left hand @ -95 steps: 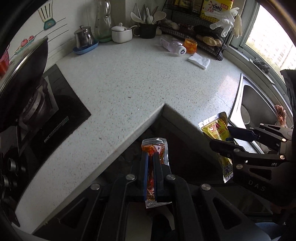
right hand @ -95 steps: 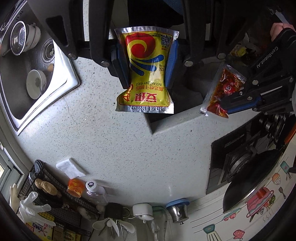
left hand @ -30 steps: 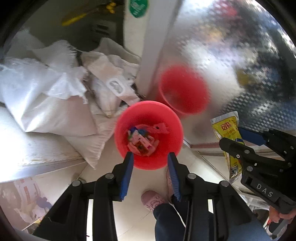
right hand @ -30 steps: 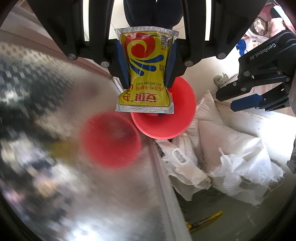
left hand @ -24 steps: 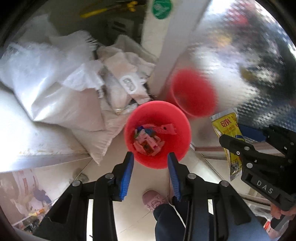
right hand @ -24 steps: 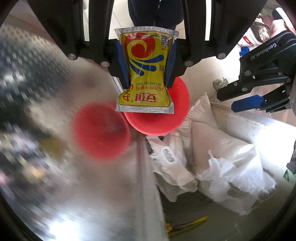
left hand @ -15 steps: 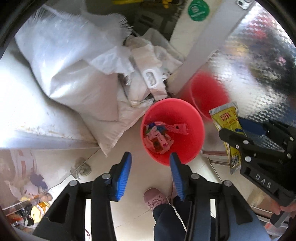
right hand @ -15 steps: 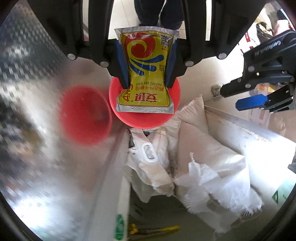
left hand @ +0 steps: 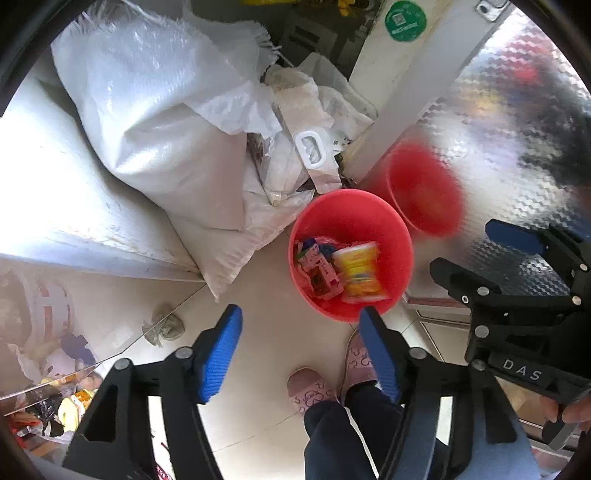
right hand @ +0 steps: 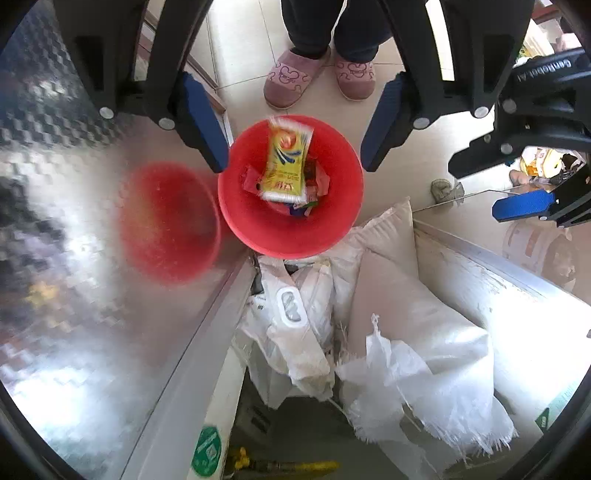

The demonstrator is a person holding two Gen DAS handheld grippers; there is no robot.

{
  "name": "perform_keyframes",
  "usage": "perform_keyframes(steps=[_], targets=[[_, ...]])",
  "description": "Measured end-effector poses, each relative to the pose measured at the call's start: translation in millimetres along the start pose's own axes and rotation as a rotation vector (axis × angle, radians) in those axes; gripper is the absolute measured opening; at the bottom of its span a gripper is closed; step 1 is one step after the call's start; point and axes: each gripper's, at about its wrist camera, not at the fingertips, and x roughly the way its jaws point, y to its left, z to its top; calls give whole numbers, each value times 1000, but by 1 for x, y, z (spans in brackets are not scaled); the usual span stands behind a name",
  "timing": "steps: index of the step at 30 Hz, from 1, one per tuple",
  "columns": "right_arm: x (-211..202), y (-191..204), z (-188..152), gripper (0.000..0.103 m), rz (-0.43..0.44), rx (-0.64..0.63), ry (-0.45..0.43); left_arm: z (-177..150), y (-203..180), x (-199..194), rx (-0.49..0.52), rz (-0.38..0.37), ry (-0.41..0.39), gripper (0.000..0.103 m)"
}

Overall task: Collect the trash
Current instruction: 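Open the left tool over the bin while the right tool releases the yeast packet, then raise both tools back up to the counter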

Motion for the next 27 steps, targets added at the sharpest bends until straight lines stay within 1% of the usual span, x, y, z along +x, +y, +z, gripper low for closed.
perform_keyframes(steps=[2,4,8,14,16,19,21,24,27], targets=[[-13,0,0,76,-3,12,0,-2,-2,-14,-1,14,-13,72],[-32,2,0,77,-7,12,1,-4,-2,-31,-1,17,-17,73],[-70,6,-1,77,-5,5,-14,-10,-4,-77,-2,12,-47,79],[-147,15,-3,77,-10,-6,-68,-15,-10,-157,28,11,-89,79],[-173,18,-2,82,-26,-13,-80,-16,-10,-186,28,11,-102,79],[-208,22,0,90,-26,-34,-87,-17,-12,-227,25,11,-128,79],[-231,24,1,95,-36,-38,-98,-17,-14,-251,27,22,-151,79],[-263,26,4,97,-59,-39,-126,-17,-16,-286,29,30,-186,80],[-288,26,4,99,-95,-28,-156,-14,-17,-310,7,28,-209,82]])
